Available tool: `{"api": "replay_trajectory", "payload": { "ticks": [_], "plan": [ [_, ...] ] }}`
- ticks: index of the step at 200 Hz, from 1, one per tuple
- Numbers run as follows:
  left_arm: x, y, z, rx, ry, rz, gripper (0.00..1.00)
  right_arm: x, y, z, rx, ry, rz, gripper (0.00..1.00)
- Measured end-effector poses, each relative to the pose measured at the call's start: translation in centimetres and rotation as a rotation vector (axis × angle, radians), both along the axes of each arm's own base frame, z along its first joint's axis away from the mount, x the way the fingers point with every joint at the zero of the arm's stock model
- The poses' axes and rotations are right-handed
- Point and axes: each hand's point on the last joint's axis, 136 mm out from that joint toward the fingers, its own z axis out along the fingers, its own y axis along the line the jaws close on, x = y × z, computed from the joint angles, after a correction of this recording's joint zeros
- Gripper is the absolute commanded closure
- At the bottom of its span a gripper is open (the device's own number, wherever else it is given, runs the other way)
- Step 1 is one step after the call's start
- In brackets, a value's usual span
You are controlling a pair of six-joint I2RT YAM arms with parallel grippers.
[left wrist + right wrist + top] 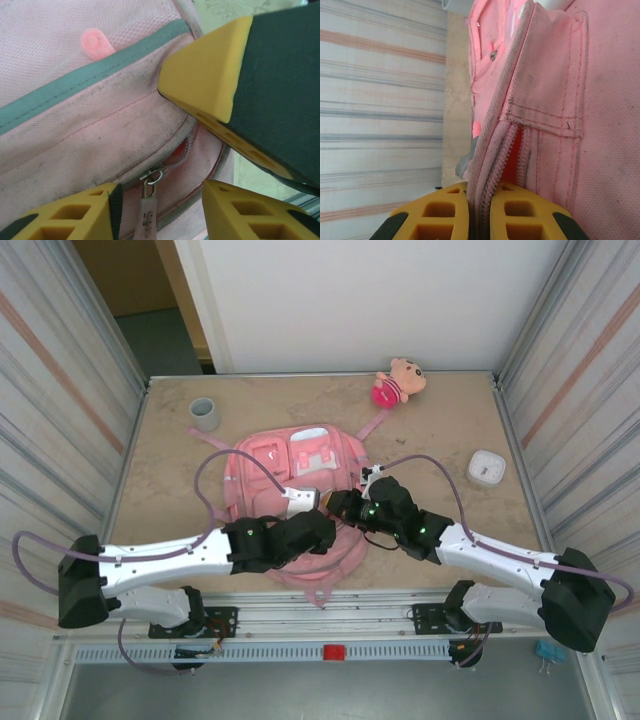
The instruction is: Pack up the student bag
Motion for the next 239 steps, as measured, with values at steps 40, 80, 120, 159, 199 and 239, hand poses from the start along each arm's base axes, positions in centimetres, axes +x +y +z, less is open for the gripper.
{"api": "replay_trajectory", "payload": {
  "ticks": [40, 80, 120, 159, 199, 239],
  "plan": [
    [-0.2, 0.1, -0.4, -0.002, 0.026, 0.016, 0.65, -0.1, -0.1, -0.3, -0.018, -0.006, 0.006, 0.95],
    [-0.8, -0.1, -0.8, -0.019, 0.071, 0.014, 0.80, -0.2, 0.0, 0.4, -0.006, -0.017, 0.010, 0.96],
    [-0.9, 0.4, -1.0, -0.017, 0.089, 0.033, 0.96, -0.2, -0.1, 0.3, -0.010, -0.014, 0.008, 0.96],
    [-1.3, 2.6, -1.1, -0.009, 0.088, 0.067, 1.00, 0.2, -1.3, 0.5, -0.009, 0.000, -0.008, 0.96],
    [-1.5, 5.6, -0.8, -0.001, 0.063, 0.101, 1.00, 1.9, -5.0, 1.7, 0.010, 0.008, -0.064, 0.90],
    [-0.5, 7.9, -1.3, -0.002, -0.003, 0.097, 1.00, 2.7, -7.3, 1.6, -0.044, -0.012, -0.055, 0.42]
  ]
}}
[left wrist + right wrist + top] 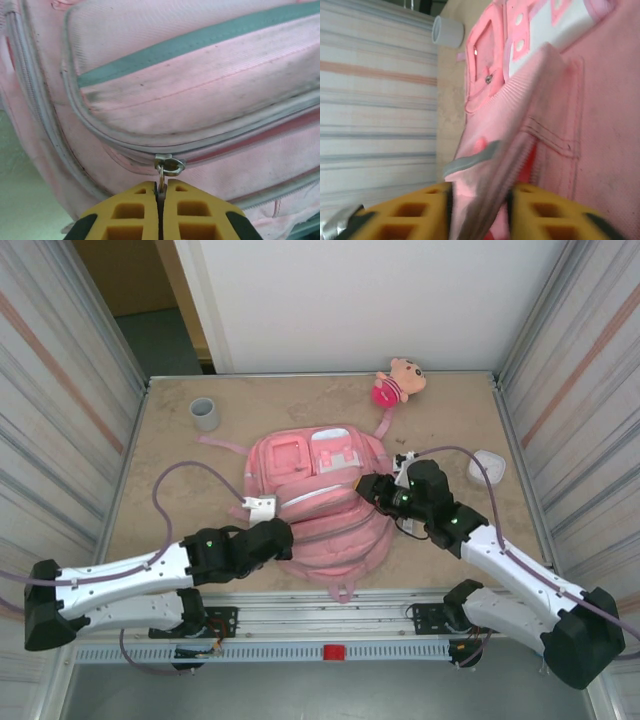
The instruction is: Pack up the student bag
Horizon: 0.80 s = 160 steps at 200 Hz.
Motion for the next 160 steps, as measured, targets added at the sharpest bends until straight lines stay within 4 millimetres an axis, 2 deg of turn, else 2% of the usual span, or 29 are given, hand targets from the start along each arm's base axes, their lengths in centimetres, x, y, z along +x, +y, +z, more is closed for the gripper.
{"api": "replay_trajectory", "payload": {
  "ticks": [9, 28, 54, 72, 94, 112, 137, 160],
  "plan": [
    [0.3, 0.3, -0.2, -0.004, -0.013, -0.008, 1.00, -0.2, -0.1, 0.4, -0.030, -0.037, 0.031, 0.35],
    [0.6, 0.6, -0.2, -0.025, -0.045, -0.044, 1.00, -0.7, 0.0, 2.1, -0.103, -0.171, 0.108, 0.31],
    [0.8, 0.5, 0.8, -0.060, -0.104, -0.092, 1.00, -2.7, 0.9, 5.3, -0.208, -0.432, 0.244, 0.31],
    [0.8, 0.6, 1.4, -0.072, -0.138, -0.117, 1.00, -3.9, 1.9, 6.1, -0.294, -0.596, 0.346, 0.30],
    [0.8, 0.9, 1.5, -0.067, -0.165, -0.136, 1.00, -5.2, 4.1, 5.1, -0.408, -0.753, 0.512, 0.30],
    [0.9, 0.8, 1.5, -0.071, -0.180, -0.156, 1.00, -5.6, 6.5, 3.3, -0.491, -0.833, 0.653, 0.30],
    [0.8, 0.2, 1.8, -0.073, -0.197, -0.201, 1.00, -5.1, 9.6, 0.6, -0.568, -0.898, 0.816, 0.30],
    [0.7, -0.4, 2.0, -0.078, -0.208, -0.240, 1.00, -4.5, 11.6, -0.7, -0.591, -0.950, 0.905, 0.33]
  ]
}}
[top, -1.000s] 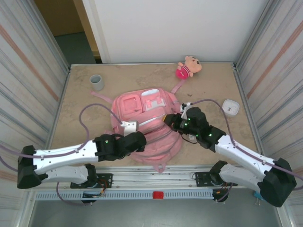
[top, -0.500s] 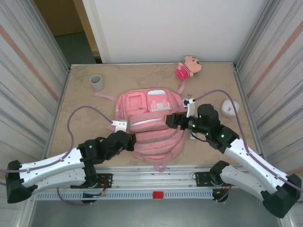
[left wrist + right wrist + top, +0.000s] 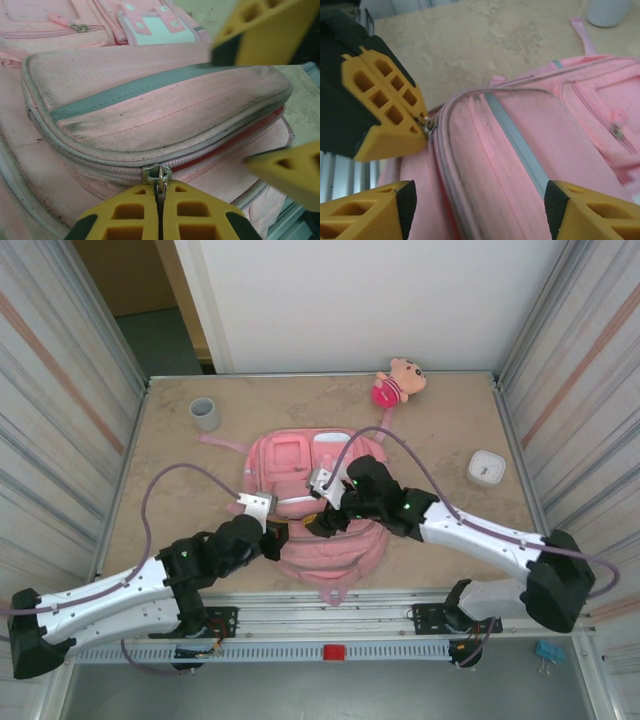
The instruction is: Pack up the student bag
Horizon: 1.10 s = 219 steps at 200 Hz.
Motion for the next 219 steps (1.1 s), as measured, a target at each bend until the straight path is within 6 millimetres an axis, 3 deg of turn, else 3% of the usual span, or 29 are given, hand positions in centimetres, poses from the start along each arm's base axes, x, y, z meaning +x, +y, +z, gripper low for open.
{"api": "replay_trajectory", "payload": {
  "ticks": [17, 54, 66, 122, 161, 219],
  "plan": [
    [-0.2, -0.2, 0.1, 0.003, -0.005, -0.022, 1.00, 0.2, 0.9, -0.5, -0.019, -0.028, 0.054, 0.39],
    [0.1, 0.2, 0.0, 0.006, -0.019, -0.018, 1.00, -0.3, 1.8, -0.8, -0.031, -0.061, 0.148, 0.90],
    [0.3, 0.5, 0.0, 0.003, -0.021, -0.009, 1.00, -0.7, 1.9, -0.7, -0.026, -0.063, 0.175, 1.00],
    [1.9, 2.7, -0.2, -0.010, -0.026, 0.015, 1.00, -1.1, 0.1, 0.9, 0.016, -0.109, 0.288, 1.00],
    [2.4, 3.0, -0.7, 0.020, -0.027, -0.039, 1.00, -2.1, -0.7, 0.5, 0.010, -0.100, 0.375, 1.00],
    [4.2, 3.5, -1.2, 0.032, -0.050, -0.065, 1.00, -2.2, -1.0, 1.5, 0.021, -0.130, 0.425, 1.00]
  ]
}}
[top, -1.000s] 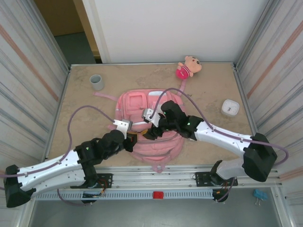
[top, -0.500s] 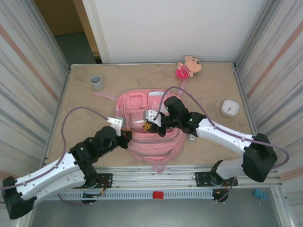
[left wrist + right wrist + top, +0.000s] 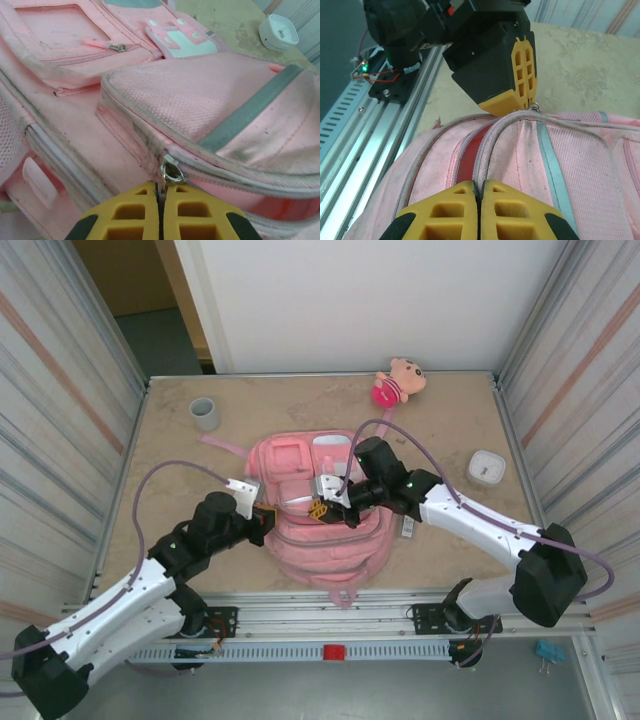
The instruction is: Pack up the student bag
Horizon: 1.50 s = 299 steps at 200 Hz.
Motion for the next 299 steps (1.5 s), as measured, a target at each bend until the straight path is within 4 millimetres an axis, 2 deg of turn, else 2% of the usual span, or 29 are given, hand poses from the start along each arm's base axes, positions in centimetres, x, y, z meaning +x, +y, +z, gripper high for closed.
{"api": "replay_trajectory", "payload": {
  "ticks": [22, 46, 63, 88, 106, 133, 148, 164, 203, 266, 299],
  "plan": [
    [0.6, 0.0, -0.1, -0.014, 0.002, -0.009, 0.95, 0.2, 0.0, 0.2, 0.004, -0.008, -0.002, 1.00],
    [1.0, 0.0, -0.3, -0.017, 0.007, -0.011, 0.75, 0.5, 0.1, 0.3, 0.005, -0.016, -0.016, 1.00],
    [1.5, 0.8, -0.6, -0.016, 0.027, 0.037, 0.63, 0.7, 0.1, 0.4, 0.011, -0.009, -0.026, 1.00],
    [1.9, 1.9, -0.5, -0.032, 0.057, 0.117, 0.51, 0.9, 0.3, 0.2, 0.013, 0.008, -0.035, 1.00],
    [2.0, 2.7, 0.6, -0.066, 0.063, 0.177, 0.46, 1.2, 0.7, -0.5, 0.002, 0.037, -0.039, 1.00],
    [1.8, 3.6, 2.3, -0.114, 0.060, 0.241, 0.44, 1.8, 1.6, -1.2, -0.007, 0.061, -0.034, 1.00],
    [1.5, 4.0, 2.8, -0.127, 0.058, 0.256, 0.44, 1.9, 1.8, -1.4, -0.009, 0.079, -0.036, 0.99],
    [1.3, 4.0, 3.0, -0.135, 0.055, 0.248, 0.39, 1.8, 1.9, -1.3, -0.008, 0.092, -0.035, 0.97],
    [0.7, 2.3, 3.7, -0.068, -0.039, 0.075, 0.32, 1.7, 1.8, -1.3, -0.012, 0.117, -0.042, 0.96],
    [-1.1, -2.2, 4.6, 0.157, -0.306, -0.407, 0.30, 1.5, 1.7, -1.3, -0.018, 0.128, -0.039, 0.97],
    [-1.1, -3.1, 2.9, 0.247, -0.334, -0.517, 0.33, 1.3, 1.7, -1.2, -0.011, 0.136, -0.029, 0.97]
  ]
}}
